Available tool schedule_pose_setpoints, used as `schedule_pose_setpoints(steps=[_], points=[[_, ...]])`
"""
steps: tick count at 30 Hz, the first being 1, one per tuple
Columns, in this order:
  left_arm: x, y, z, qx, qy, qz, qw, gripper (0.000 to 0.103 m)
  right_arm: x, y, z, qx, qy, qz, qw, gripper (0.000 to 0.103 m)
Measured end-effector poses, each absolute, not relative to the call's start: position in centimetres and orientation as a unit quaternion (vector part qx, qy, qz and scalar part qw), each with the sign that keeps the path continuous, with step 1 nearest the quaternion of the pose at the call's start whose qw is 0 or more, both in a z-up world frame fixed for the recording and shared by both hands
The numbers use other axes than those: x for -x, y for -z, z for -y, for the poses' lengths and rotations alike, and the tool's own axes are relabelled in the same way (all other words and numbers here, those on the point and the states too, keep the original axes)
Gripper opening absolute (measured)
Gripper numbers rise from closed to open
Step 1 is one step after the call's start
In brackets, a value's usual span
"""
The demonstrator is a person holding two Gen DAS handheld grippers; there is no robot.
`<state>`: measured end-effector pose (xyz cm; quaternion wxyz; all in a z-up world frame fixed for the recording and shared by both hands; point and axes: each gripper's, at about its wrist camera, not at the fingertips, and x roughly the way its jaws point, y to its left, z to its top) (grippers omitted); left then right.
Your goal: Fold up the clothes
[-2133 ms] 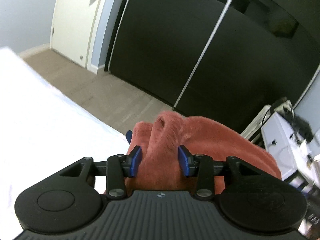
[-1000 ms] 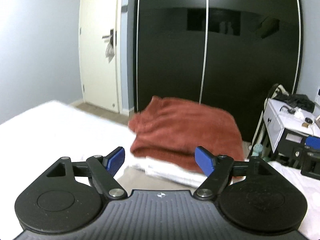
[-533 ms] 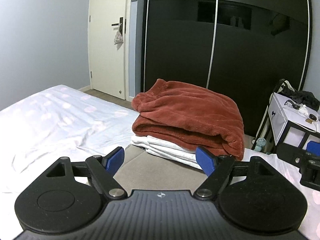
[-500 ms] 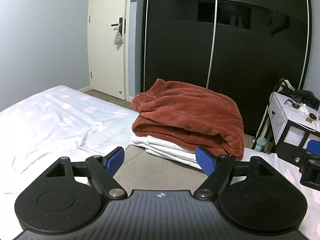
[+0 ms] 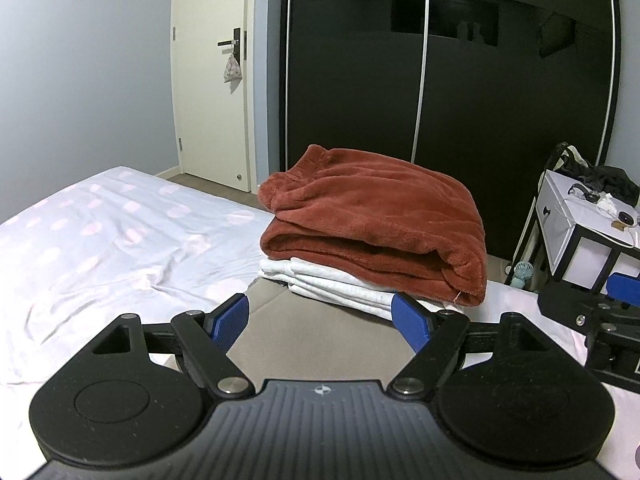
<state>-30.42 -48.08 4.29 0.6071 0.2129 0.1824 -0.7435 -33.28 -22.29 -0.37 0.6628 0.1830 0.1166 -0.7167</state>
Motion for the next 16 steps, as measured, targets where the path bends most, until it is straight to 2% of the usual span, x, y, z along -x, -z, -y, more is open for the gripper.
schedule_pose_setpoints(steps=[16], points=[[30.58,-4.15,48.07,-0.222,0.743,-0.183,0.604,0.078,33.04,0.63,22.30,-0.186,0.713,-0.118,0.665,0.089]])
